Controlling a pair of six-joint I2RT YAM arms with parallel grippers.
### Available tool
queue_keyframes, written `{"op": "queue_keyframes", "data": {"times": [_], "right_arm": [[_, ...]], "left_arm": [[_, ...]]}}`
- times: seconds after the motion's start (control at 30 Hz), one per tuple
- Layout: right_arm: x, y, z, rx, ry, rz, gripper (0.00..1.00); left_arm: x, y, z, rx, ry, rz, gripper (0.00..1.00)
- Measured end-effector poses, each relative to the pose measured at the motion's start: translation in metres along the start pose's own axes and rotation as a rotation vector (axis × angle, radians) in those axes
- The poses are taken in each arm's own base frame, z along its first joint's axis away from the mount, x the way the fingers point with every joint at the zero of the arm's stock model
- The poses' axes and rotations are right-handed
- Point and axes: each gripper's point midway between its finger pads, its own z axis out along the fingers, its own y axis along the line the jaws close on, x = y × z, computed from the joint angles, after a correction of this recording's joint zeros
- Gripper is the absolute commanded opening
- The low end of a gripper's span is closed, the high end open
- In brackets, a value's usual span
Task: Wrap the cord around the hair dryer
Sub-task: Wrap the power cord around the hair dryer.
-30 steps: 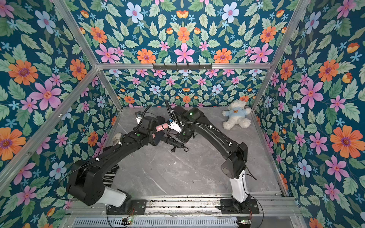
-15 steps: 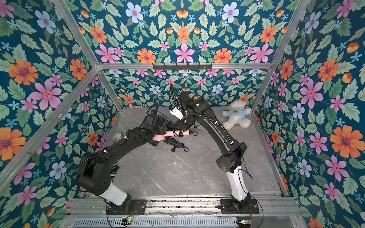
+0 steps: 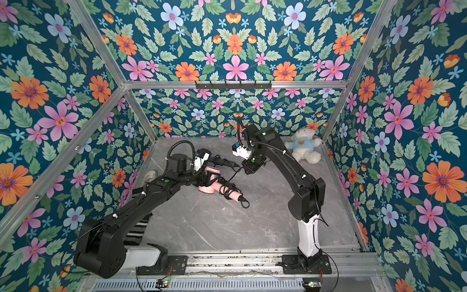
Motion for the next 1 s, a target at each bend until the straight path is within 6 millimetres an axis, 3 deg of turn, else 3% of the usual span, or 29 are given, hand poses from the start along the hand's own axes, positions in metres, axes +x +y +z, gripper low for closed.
{"op": "queue_keyframes", "data": {"times": [0.2, 0.37, 0.63, 0.83, 1.0], "right_arm": [[0.002, 0.019, 0.017, -0.205, -0.143, 0.050, 0.00], [-0.014, 0.028, 0.010, -0.291, -0.370, 0.081, 0.00], [-0.030, 0.029, 0.006, -0.322, -0.594, 0.143, 0.00], [-0.035, 0.027, 0.004, -0.327, -0.699, 0.190, 0.00], [-0.031, 0.031, 0.010, -0.298, -0.735, 0.223, 0.00]], "left_arm": [[-0.019, -0.022, -0.014, 0.111, -0.141, -0.028, 0.00], [-0.048, -0.034, -0.024, 0.178, -0.288, -0.091, 0.00], [-0.063, -0.019, -0.027, 0.196, -0.462, -0.327, 0.00], [-0.077, -0.010, -0.032, 0.064, -0.548, -0.404, 0.00], [-0.073, 0.002, -0.027, -0.051, -0.571, -0.499, 0.00]]}}
